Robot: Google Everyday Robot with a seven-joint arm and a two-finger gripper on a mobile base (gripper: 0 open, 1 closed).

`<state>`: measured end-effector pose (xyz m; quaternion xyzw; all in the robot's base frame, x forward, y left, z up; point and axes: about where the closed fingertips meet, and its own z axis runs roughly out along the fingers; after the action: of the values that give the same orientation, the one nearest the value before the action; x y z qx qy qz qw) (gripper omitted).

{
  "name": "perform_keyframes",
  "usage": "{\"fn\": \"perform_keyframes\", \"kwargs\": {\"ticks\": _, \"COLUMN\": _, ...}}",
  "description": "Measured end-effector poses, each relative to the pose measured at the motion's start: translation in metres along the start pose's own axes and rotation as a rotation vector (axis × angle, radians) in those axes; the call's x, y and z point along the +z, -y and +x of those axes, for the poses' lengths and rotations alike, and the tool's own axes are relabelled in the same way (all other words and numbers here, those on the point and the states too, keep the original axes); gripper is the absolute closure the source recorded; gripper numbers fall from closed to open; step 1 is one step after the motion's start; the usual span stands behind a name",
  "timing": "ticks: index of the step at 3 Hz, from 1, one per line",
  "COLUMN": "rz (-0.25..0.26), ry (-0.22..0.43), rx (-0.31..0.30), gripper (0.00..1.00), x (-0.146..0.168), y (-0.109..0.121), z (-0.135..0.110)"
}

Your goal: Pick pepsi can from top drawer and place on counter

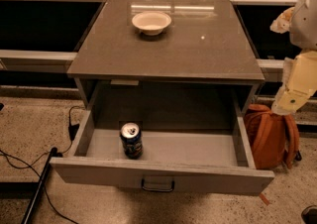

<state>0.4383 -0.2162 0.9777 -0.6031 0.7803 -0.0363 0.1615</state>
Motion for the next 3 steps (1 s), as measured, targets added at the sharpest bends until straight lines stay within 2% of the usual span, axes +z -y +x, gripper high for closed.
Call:
{"fn": "perform_keyframes", "kwargs": {"ticks": 1, "rz": 0.0, "ry": 0.0, "rx": 0.0, "gripper": 0.0, "x": 0.0, "y": 0.0, "z": 0.0}}
{"fn": "perform_keyframes", "kwargs": {"ticks": 2, "rz": -0.01, "ry": 0.111, "rx": 0.042, "gripper": 0.0, "x": 0.034, "y": -0.011, "z": -0.017}}
{"fn": "perform_keyframes", "kwargs": {"ticks": 3, "rz": -0.083, "ry": 0.26, "rx": 0.088, "gripper": 0.0, "x": 0.093, "y": -0.051, "z": -0.032}}
